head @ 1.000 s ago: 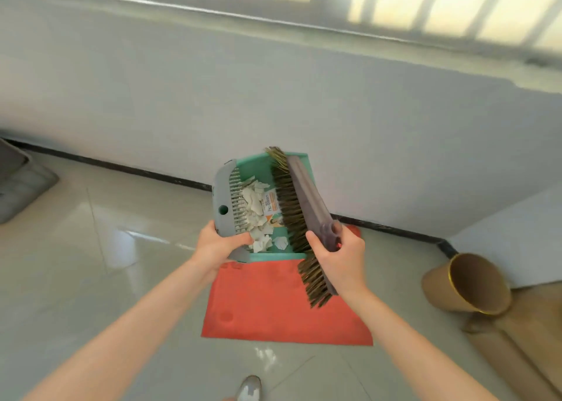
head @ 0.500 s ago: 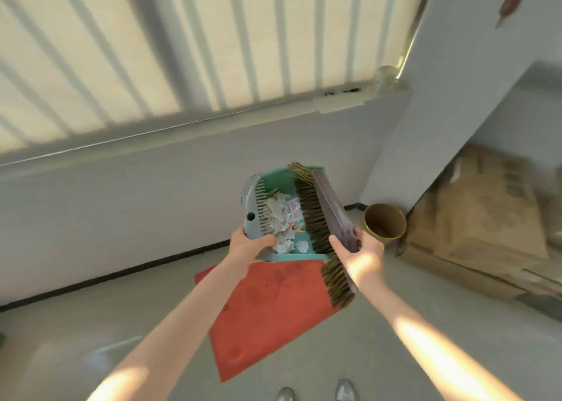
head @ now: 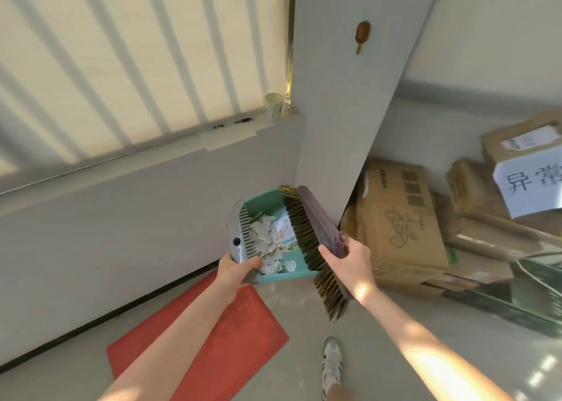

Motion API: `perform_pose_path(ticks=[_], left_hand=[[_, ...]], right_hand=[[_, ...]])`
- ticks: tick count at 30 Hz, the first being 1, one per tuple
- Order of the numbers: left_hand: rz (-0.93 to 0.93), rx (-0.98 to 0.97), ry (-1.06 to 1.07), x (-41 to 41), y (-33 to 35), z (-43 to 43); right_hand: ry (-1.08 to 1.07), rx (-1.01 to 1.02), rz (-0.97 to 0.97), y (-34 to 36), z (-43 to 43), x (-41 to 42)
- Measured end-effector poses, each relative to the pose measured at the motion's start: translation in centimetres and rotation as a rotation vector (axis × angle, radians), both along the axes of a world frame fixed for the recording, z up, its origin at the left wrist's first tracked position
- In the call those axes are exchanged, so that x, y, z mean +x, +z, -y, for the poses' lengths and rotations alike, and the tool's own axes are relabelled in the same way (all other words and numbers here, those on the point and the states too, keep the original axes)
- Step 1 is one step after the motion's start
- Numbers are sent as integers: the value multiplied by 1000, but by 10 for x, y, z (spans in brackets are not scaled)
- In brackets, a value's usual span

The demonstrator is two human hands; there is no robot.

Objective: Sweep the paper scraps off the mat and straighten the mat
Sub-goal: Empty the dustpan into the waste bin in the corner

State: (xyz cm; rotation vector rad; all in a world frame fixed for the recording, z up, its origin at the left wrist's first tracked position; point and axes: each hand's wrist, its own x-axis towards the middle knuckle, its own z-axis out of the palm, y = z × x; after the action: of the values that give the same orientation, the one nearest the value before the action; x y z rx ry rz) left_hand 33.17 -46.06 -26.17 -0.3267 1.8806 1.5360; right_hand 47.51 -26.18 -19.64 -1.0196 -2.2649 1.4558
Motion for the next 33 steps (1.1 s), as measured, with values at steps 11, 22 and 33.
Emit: perform_pose_path(ticks=[11,22,33], left_hand=[[-3,0,152,-38,-44,-154],[23,-65,208,-81,-102,-214],[-41,-33,210,-155,-322,-261]], right_hand=[[122,2,95,-46,-170,-68],[131,29,188,-107,-220,-120],[-195,-27,104,-344,-236,-208]])
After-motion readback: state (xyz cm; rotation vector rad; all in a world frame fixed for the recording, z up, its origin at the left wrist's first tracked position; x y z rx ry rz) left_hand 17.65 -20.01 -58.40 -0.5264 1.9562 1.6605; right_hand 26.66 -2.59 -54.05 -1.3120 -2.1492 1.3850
